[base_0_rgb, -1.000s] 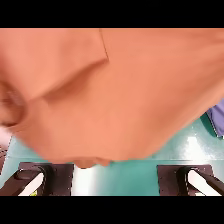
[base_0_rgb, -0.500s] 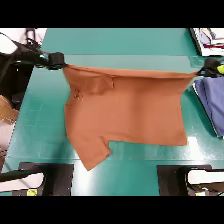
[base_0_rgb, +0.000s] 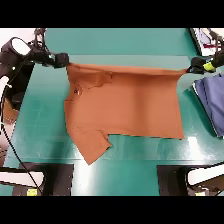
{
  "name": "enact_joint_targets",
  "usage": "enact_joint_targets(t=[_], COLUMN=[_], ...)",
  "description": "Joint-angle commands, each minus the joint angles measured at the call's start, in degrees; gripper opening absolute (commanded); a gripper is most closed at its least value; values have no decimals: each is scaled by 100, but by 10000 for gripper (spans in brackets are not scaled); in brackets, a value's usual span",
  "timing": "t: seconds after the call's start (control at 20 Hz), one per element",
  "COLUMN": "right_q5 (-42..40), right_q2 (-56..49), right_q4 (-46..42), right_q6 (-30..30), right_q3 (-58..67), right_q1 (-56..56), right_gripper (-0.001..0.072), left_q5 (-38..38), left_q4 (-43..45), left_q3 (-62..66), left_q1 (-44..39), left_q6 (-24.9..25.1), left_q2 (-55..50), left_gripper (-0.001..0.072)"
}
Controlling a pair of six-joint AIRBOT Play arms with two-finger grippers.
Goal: Fold the shirts.
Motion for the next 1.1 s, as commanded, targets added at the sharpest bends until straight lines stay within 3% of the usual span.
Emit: enact_joint_targets(t=[0.0,0.35,0.4,0.45,0.5,0.75,1.05], right_q5=[-345,-1333,-1338,-1296,-1163,-623,-431], right_q2=[417,1156,1204,1250,1292,2083,2986], right_q4=[-2,28,35,70,68,13,17], right_q6=[-63,-61,-59,-59,-59,-149,-149], right_q3=[-1062,-3139,-3252,-3316,-3318,-3320,-3320], right_q1=[24,35,35,35,35,-245,-452], right_gripper=[19,24,78,288,365,365,365], left_q5=[-553,-575,-603,-638,-732,-1639,-2006], left_q4=[98,76,72,70,76,632,549], left_q3=[-439,-1460,-1453,-1453,-1434,-1609,-4096], left_q1=[-2,0,-2,0,0,0,-2], left_q6=[116,2,-48,-94,-175,-192,-719], left_q2=[-35,-37,-35,-22,2,968,2876], left_gripper=[23,27,76,323,414,414,442])
